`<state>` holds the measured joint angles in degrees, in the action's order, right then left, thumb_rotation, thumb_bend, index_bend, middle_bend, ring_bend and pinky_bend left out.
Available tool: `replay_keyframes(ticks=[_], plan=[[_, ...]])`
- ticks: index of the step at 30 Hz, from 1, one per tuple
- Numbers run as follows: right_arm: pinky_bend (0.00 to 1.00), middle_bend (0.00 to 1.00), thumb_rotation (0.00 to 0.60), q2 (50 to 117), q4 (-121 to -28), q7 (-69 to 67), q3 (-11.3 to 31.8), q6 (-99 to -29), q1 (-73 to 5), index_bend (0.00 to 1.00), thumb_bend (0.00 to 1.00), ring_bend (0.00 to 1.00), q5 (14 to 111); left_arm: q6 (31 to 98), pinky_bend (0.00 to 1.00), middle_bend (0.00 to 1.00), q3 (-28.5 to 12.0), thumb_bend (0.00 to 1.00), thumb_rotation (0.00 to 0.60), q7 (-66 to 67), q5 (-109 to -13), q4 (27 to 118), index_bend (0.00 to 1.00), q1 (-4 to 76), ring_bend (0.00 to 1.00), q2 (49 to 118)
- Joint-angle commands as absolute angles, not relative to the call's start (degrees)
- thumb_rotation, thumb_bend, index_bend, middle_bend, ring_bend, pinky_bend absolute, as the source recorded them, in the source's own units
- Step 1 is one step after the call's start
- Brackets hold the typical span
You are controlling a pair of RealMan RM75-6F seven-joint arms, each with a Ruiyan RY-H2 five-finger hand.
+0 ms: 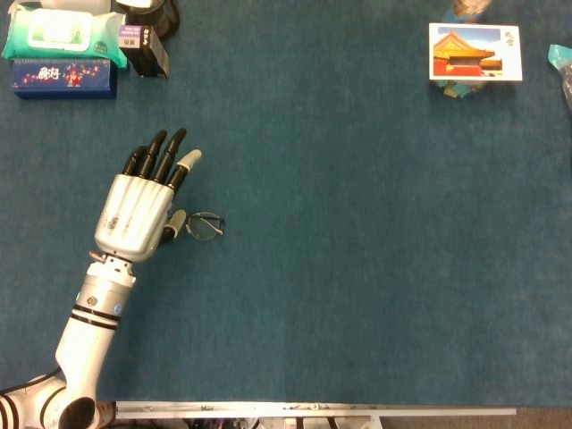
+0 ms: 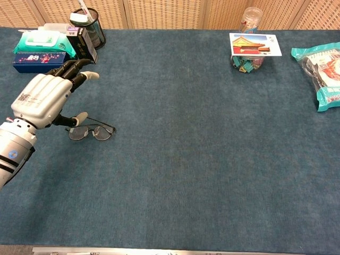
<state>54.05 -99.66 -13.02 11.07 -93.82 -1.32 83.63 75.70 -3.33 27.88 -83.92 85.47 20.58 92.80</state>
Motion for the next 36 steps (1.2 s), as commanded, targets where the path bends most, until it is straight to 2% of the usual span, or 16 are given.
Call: replay_keyframes(ticks=[1,36], plan=[[0.27,0.22,0.6,54.1,-99.6,-13.0,11.1,-93.8,-1.3,0.16,0.05,0.16,83.6,75.3,0.18,0.05,-3.2,0.27,0.6,27.8,-83.4,84.9,0.16,20.5,0.04,93.0],[0.27,0.22,0.6,53.7,-99.7,-13.7,11.4,-94.2,-1.1,0.16,0.05,0.16,83.2,69.5,0.17,0.05,-2.5,0.27,0.6,25.8,-78.6,76.1,0.16,21.2,0.04,97.4]])
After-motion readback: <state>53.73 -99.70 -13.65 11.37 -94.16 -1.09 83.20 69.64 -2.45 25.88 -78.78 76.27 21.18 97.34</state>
